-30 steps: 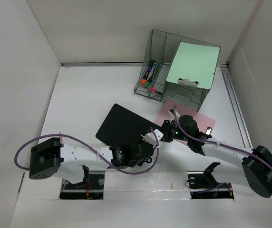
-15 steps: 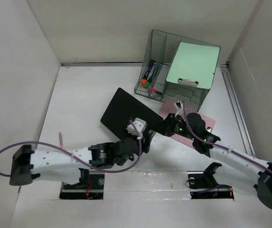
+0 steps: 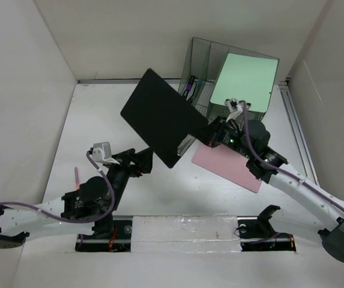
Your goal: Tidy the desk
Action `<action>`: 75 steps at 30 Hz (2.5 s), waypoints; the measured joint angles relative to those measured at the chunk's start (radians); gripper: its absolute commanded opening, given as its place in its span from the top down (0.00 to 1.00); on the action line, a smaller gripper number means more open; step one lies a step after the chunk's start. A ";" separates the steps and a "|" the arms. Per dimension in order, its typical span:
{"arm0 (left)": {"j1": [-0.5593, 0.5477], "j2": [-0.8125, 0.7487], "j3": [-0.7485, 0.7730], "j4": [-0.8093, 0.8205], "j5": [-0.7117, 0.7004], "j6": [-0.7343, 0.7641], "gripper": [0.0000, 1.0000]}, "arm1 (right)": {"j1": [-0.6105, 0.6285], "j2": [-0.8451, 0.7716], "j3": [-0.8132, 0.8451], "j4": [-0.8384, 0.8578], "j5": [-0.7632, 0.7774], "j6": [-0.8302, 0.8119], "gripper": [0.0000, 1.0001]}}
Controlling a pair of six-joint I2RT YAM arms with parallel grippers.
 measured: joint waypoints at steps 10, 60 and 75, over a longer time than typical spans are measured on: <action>0.001 0.026 -0.042 -0.019 -0.070 -0.054 0.21 | -0.245 -0.165 0.101 -0.026 0.284 -0.011 1.00; 0.008 0.813 -0.050 0.332 0.364 0.077 0.18 | -0.542 -0.164 -0.174 0.163 0.428 0.348 1.00; 0.008 0.905 -0.019 0.342 0.385 0.077 0.18 | -0.542 -0.037 -0.192 0.272 0.382 0.396 0.46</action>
